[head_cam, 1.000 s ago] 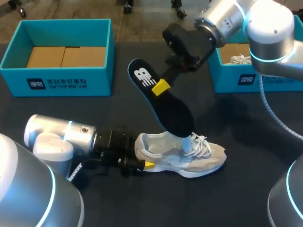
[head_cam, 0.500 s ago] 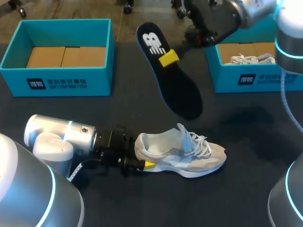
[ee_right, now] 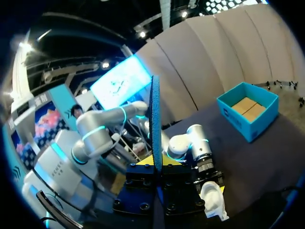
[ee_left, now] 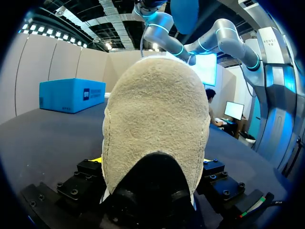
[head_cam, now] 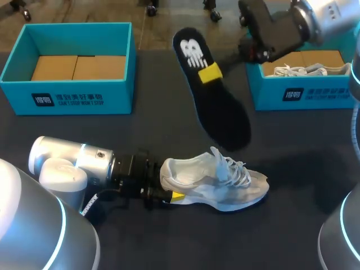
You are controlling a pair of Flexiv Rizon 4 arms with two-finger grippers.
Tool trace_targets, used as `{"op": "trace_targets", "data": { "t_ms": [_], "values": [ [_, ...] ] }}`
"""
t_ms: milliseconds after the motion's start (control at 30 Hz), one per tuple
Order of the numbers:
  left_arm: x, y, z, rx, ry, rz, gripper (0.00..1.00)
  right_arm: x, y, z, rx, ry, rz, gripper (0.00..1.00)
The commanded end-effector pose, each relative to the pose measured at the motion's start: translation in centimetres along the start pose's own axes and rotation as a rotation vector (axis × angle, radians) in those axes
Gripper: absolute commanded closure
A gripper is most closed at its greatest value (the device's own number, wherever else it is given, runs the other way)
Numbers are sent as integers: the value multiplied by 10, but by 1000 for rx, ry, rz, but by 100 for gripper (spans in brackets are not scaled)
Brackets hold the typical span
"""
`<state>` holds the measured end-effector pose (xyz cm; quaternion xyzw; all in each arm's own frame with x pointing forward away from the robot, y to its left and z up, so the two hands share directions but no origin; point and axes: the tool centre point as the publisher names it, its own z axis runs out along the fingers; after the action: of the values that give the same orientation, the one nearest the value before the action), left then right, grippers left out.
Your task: Take the shoe out of the shoebox, open the shoe tongue, remove and reinsert the insole, then place the shoe into the shoebox
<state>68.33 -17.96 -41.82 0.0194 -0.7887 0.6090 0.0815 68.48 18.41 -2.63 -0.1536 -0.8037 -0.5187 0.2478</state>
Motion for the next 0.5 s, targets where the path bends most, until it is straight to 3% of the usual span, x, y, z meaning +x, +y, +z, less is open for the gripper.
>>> {"op": "trace_targets", "data": {
  "t_ms": [33,133,500],
  "values": [
    [0,-1,1,-2,-1,0,100,13,5,-13,-42,-21,21,100],
    [0,-1,1,-2,-1,0,100,22,13,-21,-79,141,54,100],
    [0,-1,1,-2,-1,0,100,22,13,-21,-79,141,54,100]
  ]
}}
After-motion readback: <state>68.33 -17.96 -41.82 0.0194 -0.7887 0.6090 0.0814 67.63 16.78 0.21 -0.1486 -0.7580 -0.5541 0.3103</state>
